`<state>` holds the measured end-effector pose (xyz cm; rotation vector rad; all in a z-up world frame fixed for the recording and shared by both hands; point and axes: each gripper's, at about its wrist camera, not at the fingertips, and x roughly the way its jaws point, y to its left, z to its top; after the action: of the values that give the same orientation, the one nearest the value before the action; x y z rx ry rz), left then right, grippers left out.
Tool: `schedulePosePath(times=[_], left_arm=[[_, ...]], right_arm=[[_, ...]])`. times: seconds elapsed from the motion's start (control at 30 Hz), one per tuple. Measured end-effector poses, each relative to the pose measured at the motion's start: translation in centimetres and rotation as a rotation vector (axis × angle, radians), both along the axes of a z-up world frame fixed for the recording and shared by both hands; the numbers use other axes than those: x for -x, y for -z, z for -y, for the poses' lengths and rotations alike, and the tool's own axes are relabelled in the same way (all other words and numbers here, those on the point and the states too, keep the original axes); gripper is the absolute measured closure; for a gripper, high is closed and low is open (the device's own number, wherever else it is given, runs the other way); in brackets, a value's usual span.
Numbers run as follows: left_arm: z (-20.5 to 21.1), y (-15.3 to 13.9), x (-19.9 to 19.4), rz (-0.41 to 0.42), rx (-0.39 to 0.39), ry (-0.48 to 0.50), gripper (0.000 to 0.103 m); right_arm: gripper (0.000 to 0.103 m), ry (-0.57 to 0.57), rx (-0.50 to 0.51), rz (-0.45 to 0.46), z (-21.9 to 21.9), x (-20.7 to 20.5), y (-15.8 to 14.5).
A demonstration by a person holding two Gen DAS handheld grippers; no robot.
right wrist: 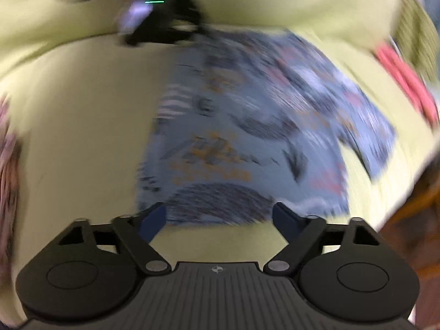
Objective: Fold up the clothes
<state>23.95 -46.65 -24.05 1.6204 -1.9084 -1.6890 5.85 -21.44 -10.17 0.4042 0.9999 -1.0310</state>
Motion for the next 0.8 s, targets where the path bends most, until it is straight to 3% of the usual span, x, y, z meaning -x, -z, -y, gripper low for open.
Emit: schedulePosePath(times=[0.07,0.17,0.33,0.4,0.47,0.67,0.8], left_arm=[[-0.6,0.1,0.2,-0.011,-0.004,-0.021,0.097],[-1.1,0.1,0.3,-0.018,-0.008,-0.048,0.097],[-1.4,0.0,0.1,-0.014,-0.013,-0.069,0.098],[-1.7,0.0,0.0,-0.014,-0.025,-0.083,0.1],[-1.6,-0.2,0.2,-0.007,-0.038,-0.093,0.102],[-0.7,-3.8,2.2,-0.012,-0.177,-0.216,0.101],[1.0,-8.4,5.6,-0.087,-0.293,-0.349,0.101]], right_arm=[[0.046,-0.093,0.008,-0.026,-1.0,-1.8,0.7],[0.053,-0.205,0.038,-0.077,-2.5,-4.4,1.8],[0.062,-0.241,0.085,-0.163,-2.8,-6.4,3.8],[0.085,-0.241,0.051,-0.166,-2.1,-6.3,4.6],[0.1,-0.242,0.026,-0.109,-1.5,-5.3,4.4],[0.102,-0.116,-0.049,0.159,3.8,3.0,-1.3],[0.102,-0.031,-0.098,0.338,7.3,8.4,-5.1]])
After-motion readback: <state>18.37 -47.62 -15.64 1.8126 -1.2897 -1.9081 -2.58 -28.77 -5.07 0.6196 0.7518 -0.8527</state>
